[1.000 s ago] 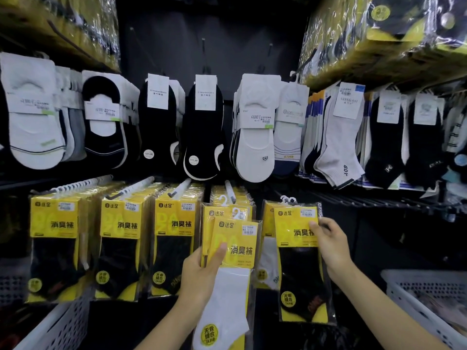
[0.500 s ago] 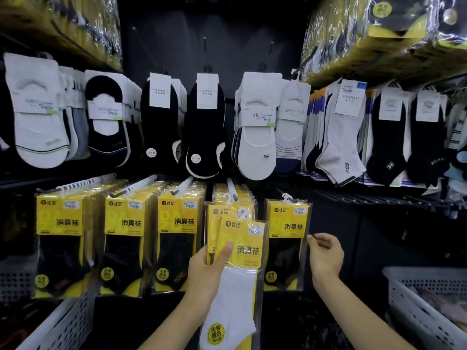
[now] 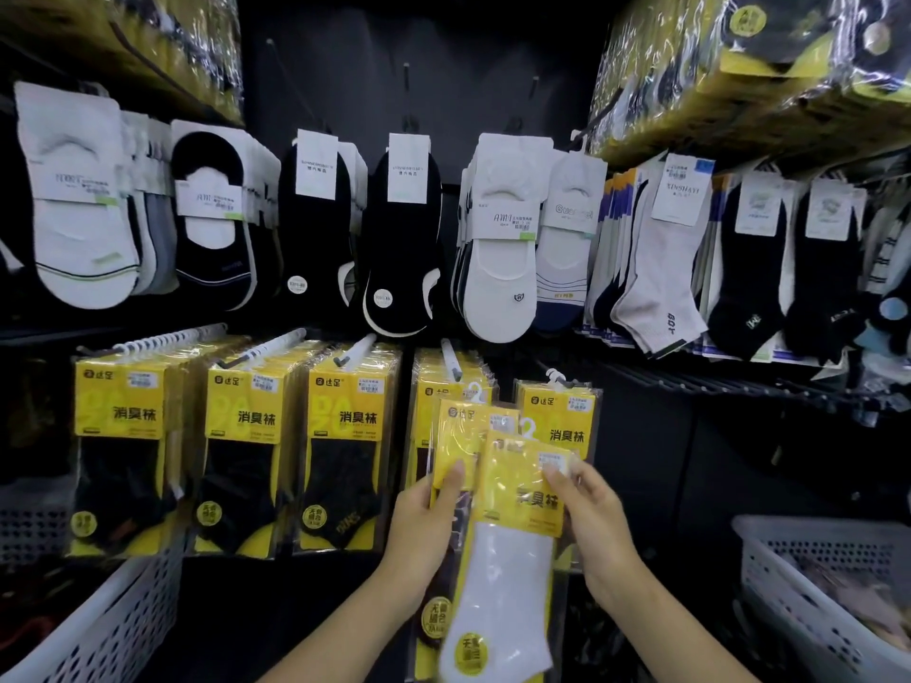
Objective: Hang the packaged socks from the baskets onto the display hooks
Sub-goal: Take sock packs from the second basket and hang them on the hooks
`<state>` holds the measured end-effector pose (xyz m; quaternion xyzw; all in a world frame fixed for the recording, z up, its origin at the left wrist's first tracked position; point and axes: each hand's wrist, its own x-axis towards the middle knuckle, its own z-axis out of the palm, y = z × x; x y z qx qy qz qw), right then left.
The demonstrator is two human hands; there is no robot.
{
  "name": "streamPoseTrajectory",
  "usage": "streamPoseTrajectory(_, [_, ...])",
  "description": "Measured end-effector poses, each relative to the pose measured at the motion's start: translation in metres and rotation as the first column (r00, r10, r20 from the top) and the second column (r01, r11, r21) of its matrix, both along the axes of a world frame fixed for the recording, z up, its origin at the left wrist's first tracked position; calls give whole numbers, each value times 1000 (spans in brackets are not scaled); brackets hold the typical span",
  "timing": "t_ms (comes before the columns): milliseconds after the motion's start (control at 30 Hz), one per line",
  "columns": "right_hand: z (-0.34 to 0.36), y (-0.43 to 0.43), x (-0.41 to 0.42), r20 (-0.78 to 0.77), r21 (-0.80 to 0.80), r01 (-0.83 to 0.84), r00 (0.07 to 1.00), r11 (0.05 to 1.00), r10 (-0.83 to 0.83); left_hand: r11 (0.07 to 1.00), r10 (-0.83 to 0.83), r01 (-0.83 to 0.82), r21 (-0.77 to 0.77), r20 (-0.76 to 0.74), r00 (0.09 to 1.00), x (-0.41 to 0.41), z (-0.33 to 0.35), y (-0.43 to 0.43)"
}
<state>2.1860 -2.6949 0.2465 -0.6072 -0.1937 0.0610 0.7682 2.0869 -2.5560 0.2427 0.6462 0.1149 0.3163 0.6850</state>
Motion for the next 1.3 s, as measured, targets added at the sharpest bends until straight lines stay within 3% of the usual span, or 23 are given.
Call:
streamPoseTrajectory(133, [3, -21, 31, 37, -7, 265, 964, 964, -264, 992, 93, -92, 85, -9, 996, -1, 1, 13])
streamPoseTrajectory(233, [13, -36, 52, 103, 57, 339, 934, 939, -343, 991, 91, -92, 97, 12, 996, -2, 2, 22])
streamPoseTrajectory(567, [39, -15, 84, 199, 34, 191, 961, 981, -194, 989, 95, -99, 110, 39, 995, 3, 3, 29])
streamPoseTrajectory(733, [33, -5, 93, 158, 22, 137, 978, 990, -139, 992, 99, -100, 78, 20, 995, 5, 2, 29])
streamPoseTrajectory(867, [22, -2, 101, 157, -48, 278, 951, 959, -268, 994, 88, -90, 56, 40, 995, 9, 3, 25])
streamPoseTrajectory(1067, [-3, -11, 90, 74, -204, 501, 865, 841, -497, 998, 58, -60, 34, 56, 997, 9, 0, 16])
streamPoseTrajectory(1167, [-4, -12, 64, 130, -205, 396, 918, 895, -376, 999, 29, -31, 27, 46, 999, 10, -4, 6])
streamPoseTrajectory(1300, [0, -7, 26, 77, -205, 25, 997, 979, -9, 999, -26, 24, 46, 41, 999, 19, -13, -16])
